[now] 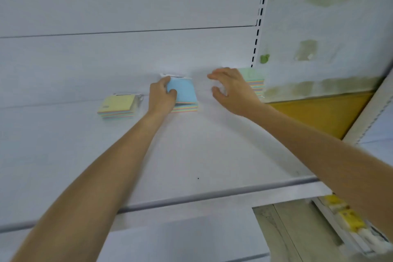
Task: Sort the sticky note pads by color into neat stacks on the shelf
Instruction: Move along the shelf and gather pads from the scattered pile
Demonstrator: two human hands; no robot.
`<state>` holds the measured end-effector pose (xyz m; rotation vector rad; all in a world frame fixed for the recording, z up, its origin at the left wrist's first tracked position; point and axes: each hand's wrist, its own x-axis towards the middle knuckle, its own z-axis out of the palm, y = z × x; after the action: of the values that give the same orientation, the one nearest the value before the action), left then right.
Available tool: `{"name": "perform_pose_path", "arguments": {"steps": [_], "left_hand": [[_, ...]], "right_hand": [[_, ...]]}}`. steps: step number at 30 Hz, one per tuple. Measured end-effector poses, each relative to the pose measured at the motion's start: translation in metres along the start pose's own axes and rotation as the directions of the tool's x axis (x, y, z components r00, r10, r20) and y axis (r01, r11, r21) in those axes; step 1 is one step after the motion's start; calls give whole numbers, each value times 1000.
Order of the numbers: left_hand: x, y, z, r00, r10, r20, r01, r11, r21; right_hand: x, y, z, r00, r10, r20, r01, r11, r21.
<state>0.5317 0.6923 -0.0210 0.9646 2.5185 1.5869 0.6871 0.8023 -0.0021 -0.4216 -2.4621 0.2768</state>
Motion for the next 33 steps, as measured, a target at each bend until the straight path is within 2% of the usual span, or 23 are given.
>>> {"name": "perform_pose_path", "arguments": {"steps": [2, 5, 8, 14, 19, 21, 24, 26, 30, 33], "left_hand": [[1, -6, 0, 999, -14, 42, 10, 996, 93], [-4, -13, 2, 994, 0, 111, -20, 985, 174], [-8, -17, 4, 984, 27, 179, -61, 980, 187], [-3, -25, 3, 954, 57, 295, -136, 958, 253], [-11, -25, 3, 971, 38, 236, -111, 947, 302], [-17, -22, -1, 976, 134, 172, -185, 926, 328], [-27, -15, -9, 954, 282, 103, -300, 876, 378], [-30, -10, -19, 934, 332, 134, -356, 816, 456], [-32, -7, -69, 881, 422, 215, -461, 659, 594], [-33, -22, -127, 907, 387, 166, -396, 652, 646]], "right_hand": [[-12, -11, 19, 988, -30, 153, 34, 999, -21], [-20, -16, 35, 915, 160, 370, -144, 987, -70], [-22, -15, 36, 863, 247, 442, -210, 969, -130], [-21, -13, 39, 859, 246, 449, -192, 968, -163], [-21, -9, 40, 862, 231, 451, -182, 972, -150], [-20, -10, 40, 877, 224, 425, -190, 974, -123], [-18, -17, 38, 945, 197, 260, -206, 979, 8], [-16, -27, 36, 978, 113, 174, -117, 993, 13], [-15, -66, 37, 968, -32, 251, 46, 998, -49], [-11, -115, 46, 962, -105, 251, 111, 994, -10]]}}
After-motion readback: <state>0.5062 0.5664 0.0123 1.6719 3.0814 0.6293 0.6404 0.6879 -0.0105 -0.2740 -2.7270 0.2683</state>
